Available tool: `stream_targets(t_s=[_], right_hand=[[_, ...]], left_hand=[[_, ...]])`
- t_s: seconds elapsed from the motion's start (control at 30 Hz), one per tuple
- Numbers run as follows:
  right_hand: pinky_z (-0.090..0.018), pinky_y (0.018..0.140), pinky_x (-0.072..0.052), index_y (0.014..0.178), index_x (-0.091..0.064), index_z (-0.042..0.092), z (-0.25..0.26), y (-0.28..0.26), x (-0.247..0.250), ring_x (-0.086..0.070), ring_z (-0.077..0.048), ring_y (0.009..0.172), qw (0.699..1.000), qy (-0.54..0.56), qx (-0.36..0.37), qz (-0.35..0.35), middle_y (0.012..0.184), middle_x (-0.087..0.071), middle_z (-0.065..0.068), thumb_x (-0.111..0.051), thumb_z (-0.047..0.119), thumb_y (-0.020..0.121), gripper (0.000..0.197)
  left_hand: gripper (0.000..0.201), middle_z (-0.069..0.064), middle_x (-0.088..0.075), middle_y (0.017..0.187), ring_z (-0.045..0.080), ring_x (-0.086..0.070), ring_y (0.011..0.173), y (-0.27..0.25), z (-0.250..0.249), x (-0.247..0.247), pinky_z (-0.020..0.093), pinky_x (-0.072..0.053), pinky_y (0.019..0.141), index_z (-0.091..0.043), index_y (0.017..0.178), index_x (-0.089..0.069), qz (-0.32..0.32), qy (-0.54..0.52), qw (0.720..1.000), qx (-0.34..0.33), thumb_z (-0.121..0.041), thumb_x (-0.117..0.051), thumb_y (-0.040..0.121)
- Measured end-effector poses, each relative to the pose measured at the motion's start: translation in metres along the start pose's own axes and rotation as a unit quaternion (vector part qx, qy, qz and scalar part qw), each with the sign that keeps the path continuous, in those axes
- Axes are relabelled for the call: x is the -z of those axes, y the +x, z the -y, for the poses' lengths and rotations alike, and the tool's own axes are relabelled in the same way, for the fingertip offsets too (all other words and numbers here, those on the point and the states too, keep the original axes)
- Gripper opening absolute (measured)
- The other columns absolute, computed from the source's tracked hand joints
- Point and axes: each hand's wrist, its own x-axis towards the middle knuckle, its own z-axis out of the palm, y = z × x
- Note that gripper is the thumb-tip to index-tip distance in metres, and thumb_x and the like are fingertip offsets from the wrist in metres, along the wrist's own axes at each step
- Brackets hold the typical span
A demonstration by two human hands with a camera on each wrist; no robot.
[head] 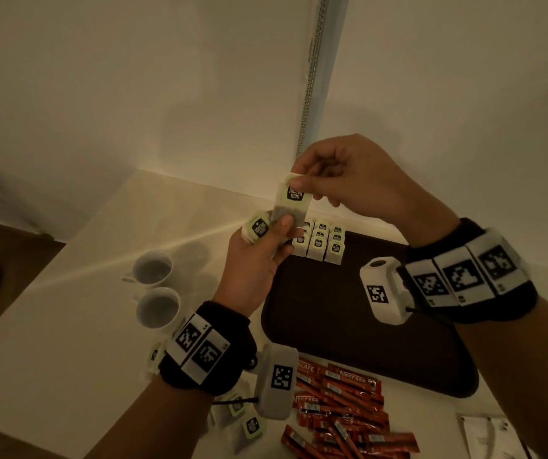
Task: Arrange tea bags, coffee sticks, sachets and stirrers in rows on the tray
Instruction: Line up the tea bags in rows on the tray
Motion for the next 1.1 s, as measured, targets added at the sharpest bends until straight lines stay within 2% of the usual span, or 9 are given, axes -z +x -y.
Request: stream_targets(t_s=[0.1, 0.17, 0.33, 0.5, 0.57, 0.73, 0.8, 0.93, 1.1], right_hand=[[-0.016, 0.051, -0.046, 0.09, -0.069, 0.009, -0.033, 0.005, 0.0, -0.058, -0.007, 0.058, 0.999, 0.022, -0.032, -0.023, 0.07, -0.066, 0.0, -0.071, 0.015, 0.081, 0.011], [-0.016, 0.054, -0.048, 0.093, -0.068, 0.01, -0.064, 0.009, -0.004, -0.059, -0.004, 0.058, 0.997, -0.008, -0.071, -0.016, 0.072, -0.066, 0.004, -0.068, 0.013, 0.084, 0.01], [-0.009, 0.061, -0.043, 0.102, -0.067, 0.009, -0.153, 0.018, -0.034, -0.059, -0.009, 0.074, 0.977, -0.12, -0.171, 0.045, 0.094, -0.068, -0.004, -0.063, 0.013, 0.088, 0.015], [-0.03, 0.086, -0.05, 0.107, -0.062, 0.006, -0.211, 0.019, -0.069, -0.061, -0.02, 0.1, 0.958, -0.127, -0.235, 0.103, 0.109, -0.065, -0.009, -0.062, 0.013, 0.089, 0.02], [-0.032, 0.087, -0.051, 0.103, -0.062, 0.004, -0.224, 0.022, -0.076, -0.063, -0.024, 0.099, 0.96, -0.127, -0.235, 0.084, 0.106, -0.067, -0.012, -0.064, 0.013, 0.087, 0.018], [-0.02, 0.078, -0.042, 0.1, -0.065, 0.002, -0.241, 0.036, -0.087, -0.061, -0.021, 0.097, 0.964, -0.142, -0.225, 0.008, 0.104, -0.066, -0.012, -0.065, 0.011, 0.086, 0.017], [-0.023, 0.08, -0.045, 0.098, -0.065, 0.002, -0.246, 0.04, -0.09, -0.061, -0.022, 0.096, 0.963, -0.144, -0.227, -0.008, 0.103, -0.066, -0.012, -0.065, 0.012, 0.086, 0.016], [-0.028, 0.084, -0.048, 0.098, -0.065, 0.002, -0.253, 0.047, -0.093, -0.062, -0.023, 0.095, 0.961, -0.144, -0.236, -0.021, 0.102, -0.067, -0.013, -0.065, 0.011, 0.086, 0.014], [-0.03, 0.083, -0.05, 0.098, -0.063, 0.003, -0.251, 0.051, -0.093, -0.061, -0.023, 0.093, 0.958, -0.149, -0.245, -0.027, 0.099, -0.066, -0.013, -0.067, 0.012, 0.084, 0.016]], left_hand=[[0.015, 0.002, -0.072, 0.092, 0.016, -0.068, 0.092, 0.008, 0.004, 0.019, 0.019, -0.053, 0.07, -0.01, 0.099, -0.062, -0.057, -0.009, 0.998, 0.016, -0.02, -0.059, 0.089], [0.013, 0.004, -0.073, 0.091, 0.019, -0.069, 0.091, 0.014, 0.003, 0.033, 0.022, -0.054, 0.069, -0.011, 0.098, -0.063, -0.099, -0.021, 0.995, 0.021, -0.02, -0.054, 0.094], [0.024, 0.001, -0.073, 0.096, 0.018, -0.069, 0.093, 0.026, 0.0, 0.048, 0.027, -0.056, 0.067, -0.016, 0.101, -0.066, -0.097, 0.041, 0.994, 0.033, -0.032, -0.048, 0.096], [0.027, 0.003, -0.074, 0.097, 0.016, -0.07, 0.089, 0.038, -0.001, 0.049, 0.025, -0.057, 0.07, -0.015, 0.106, -0.066, -0.08, 0.03, 0.995, 0.051, -0.032, -0.052, 0.09], [0.041, 0.006, -0.073, 0.099, 0.018, -0.07, 0.089, 0.041, 0.0, 0.05, 0.025, -0.058, 0.07, -0.013, 0.108, -0.064, -0.073, 0.013, 0.995, 0.068, -0.042, -0.053, 0.08], [0.053, 0.008, -0.073, 0.099, 0.019, -0.071, 0.086, 0.049, 0.006, 0.055, 0.026, -0.058, 0.07, -0.011, 0.107, -0.064, -0.08, -0.015, 0.992, 0.099, -0.051, -0.05, 0.076], [0.052, 0.009, -0.073, 0.099, 0.019, -0.07, 0.085, 0.051, 0.007, 0.056, 0.026, -0.059, 0.072, -0.01, 0.107, -0.064, -0.082, -0.018, 0.991, 0.102, -0.052, -0.048, 0.079], [0.054, 0.01, -0.073, 0.097, 0.02, -0.071, 0.084, 0.054, 0.007, 0.059, 0.025, -0.058, 0.065, -0.01, 0.107, -0.063, -0.089, -0.027, 0.988, 0.123, -0.054, -0.036, 0.092], [0.058, 0.01, -0.073, 0.104, 0.021, -0.071, 0.093, 0.056, 0.009, 0.06, 0.027, -0.058, 0.067, -0.011, 0.114, -0.062, -0.084, -0.019, 0.986, 0.144, -0.055, -0.029, 0.096]])
